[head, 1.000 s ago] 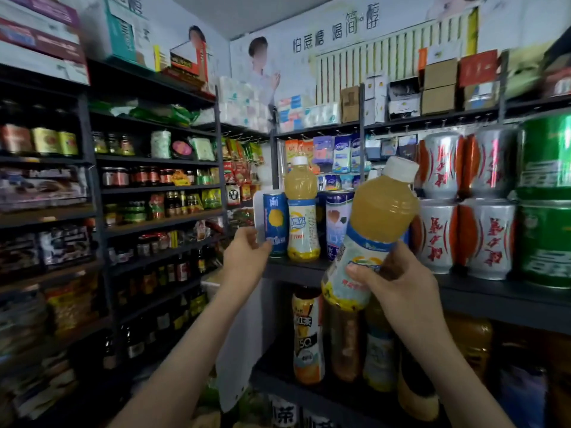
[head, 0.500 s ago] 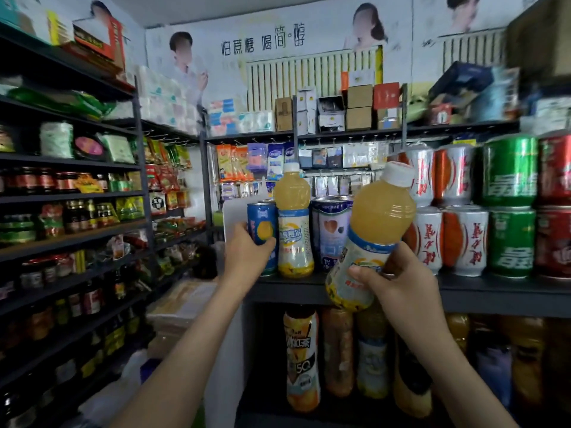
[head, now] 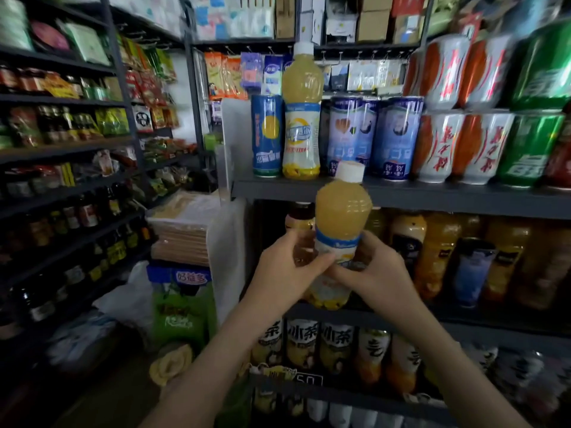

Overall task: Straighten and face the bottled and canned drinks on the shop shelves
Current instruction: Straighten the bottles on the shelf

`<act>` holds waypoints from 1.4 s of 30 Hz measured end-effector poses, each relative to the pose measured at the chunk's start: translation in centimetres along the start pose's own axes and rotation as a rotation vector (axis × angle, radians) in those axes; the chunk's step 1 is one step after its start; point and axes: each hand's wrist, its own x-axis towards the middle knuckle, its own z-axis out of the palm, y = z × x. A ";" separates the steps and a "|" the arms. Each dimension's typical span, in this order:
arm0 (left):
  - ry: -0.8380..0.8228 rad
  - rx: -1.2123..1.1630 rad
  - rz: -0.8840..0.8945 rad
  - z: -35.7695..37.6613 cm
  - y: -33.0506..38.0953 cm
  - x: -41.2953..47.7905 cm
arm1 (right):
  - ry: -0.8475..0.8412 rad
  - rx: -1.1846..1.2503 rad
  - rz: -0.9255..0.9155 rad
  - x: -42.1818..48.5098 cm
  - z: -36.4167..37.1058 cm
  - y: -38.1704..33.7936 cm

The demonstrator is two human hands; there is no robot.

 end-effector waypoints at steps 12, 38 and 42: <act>0.312 0.026 -0.351 3.9 -8.9 1.0 | 0.080 -0.017 0.255 -3.6 1.0 6.5; 0.543 -0.067 -0.225 5.1 -10.5 1.0 | 0.208 0.022 0.300 -3.2 0.3 9.1; 0.514 -0.021 -0.170 4.7 -10.1 -1.5 | 0.215 0.079 0.287 -2.1 3.0 9.2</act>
